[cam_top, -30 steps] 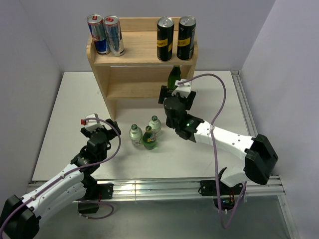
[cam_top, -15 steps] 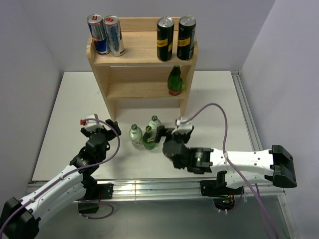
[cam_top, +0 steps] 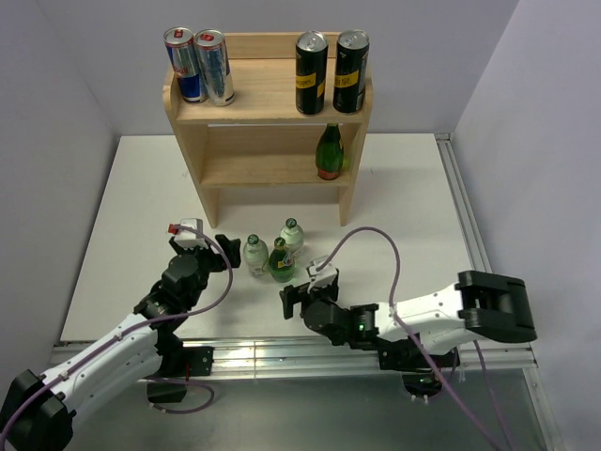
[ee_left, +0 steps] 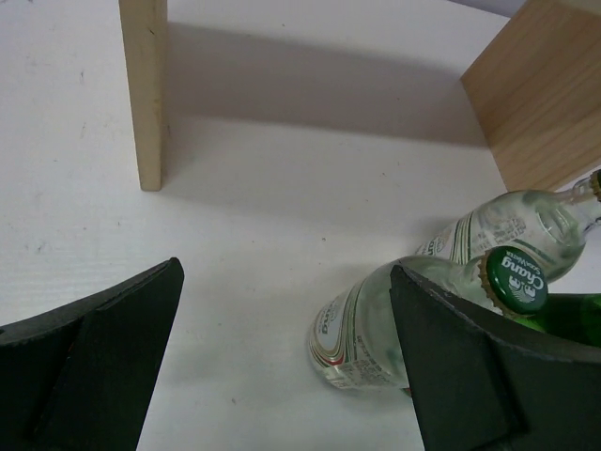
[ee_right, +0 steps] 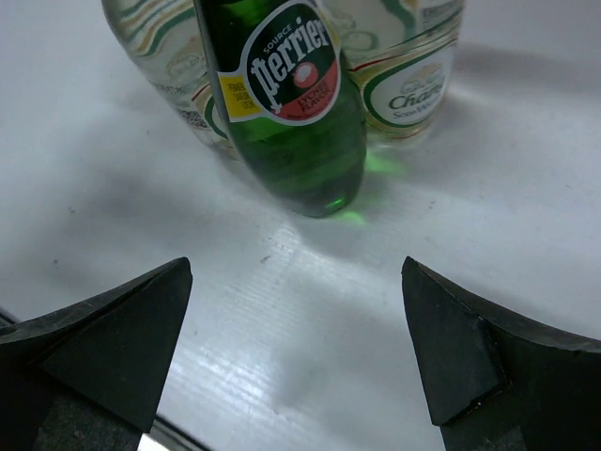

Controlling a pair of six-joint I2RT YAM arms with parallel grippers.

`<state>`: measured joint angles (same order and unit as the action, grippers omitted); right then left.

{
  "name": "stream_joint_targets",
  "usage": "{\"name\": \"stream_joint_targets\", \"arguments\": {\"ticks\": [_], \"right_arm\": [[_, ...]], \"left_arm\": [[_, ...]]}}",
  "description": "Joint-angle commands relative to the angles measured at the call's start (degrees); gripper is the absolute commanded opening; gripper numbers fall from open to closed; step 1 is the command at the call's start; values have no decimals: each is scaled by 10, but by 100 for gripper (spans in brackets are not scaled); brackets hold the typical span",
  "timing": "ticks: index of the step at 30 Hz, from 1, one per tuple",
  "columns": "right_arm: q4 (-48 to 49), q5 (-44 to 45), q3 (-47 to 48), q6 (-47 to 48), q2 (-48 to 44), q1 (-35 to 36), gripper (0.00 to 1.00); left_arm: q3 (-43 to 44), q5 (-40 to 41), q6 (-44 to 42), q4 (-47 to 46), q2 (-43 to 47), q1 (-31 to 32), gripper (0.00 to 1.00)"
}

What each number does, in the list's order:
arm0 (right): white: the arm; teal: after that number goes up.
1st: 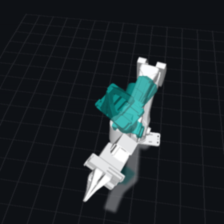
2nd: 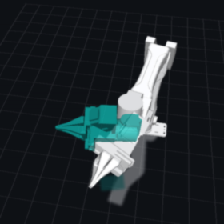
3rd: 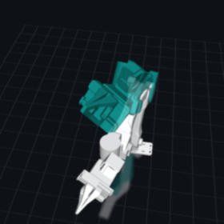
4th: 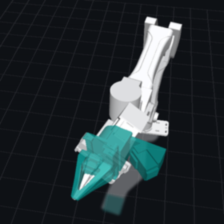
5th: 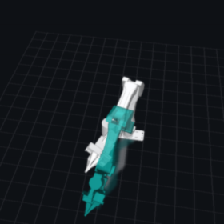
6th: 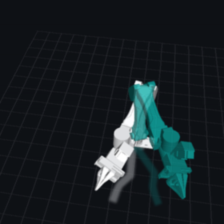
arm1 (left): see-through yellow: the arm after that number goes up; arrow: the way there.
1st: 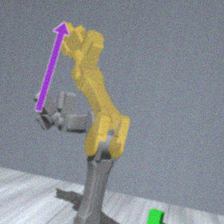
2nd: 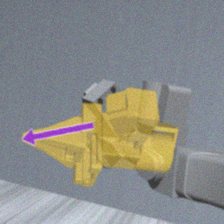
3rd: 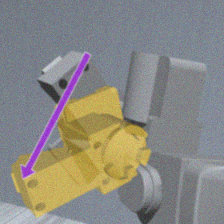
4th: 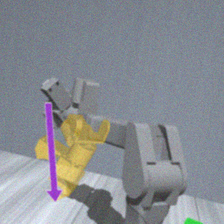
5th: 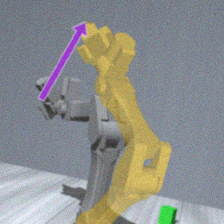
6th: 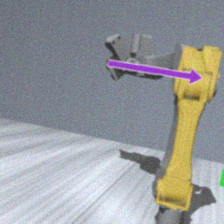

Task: Place and organize the beverage onto the shelf

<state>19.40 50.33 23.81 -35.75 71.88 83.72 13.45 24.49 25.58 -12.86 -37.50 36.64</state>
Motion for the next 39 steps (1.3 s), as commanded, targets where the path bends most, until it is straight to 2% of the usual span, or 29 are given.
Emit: {"name": "stream_joint_targets", "arguments": {"ticks": [1,13,21,24,28,30,32,33,34,35,36,39], "right_arm": [[110,-46,32,13,63,-32,100],[184,-79,114,69,216,-130,100],[203,-77,138,64,274,-149,97],[209,-73,144,65,288,-150,92],[239,-59,136,71,296,-150,70],[239,-56,137,72,300,-150,64],[239,-57,136,73,303,-150,51],[240,-58,136,72,303,-151,42],[235,-58,135,70,302,-149,13],[227,-50,135,65,297,-149,5],[218,-48,133,52,292,-149,0],[191,-30,122,31,264,-139,0]], "left_arm": [[20,-18,-13,-32,-4,4,99],[18,-4,-9,-32,-5,4,99],[18,4,-8,-34,-7,4,99],[18,7,-9,-34,-12,4,99],[23,6,-9,-35,-21,4,99],[23,7,-9,-34,-22,4,99],[22,7,-9,-35,-22,4,99],[22,8,-8,-35,-21,4,99],[22,8,-9,-35,-21,4,99],[23,10,-8,-35,-21,4,99],[22,11,-8,-34,-21,4,99],[22,12,-8,-35,-21,4,99]]}}
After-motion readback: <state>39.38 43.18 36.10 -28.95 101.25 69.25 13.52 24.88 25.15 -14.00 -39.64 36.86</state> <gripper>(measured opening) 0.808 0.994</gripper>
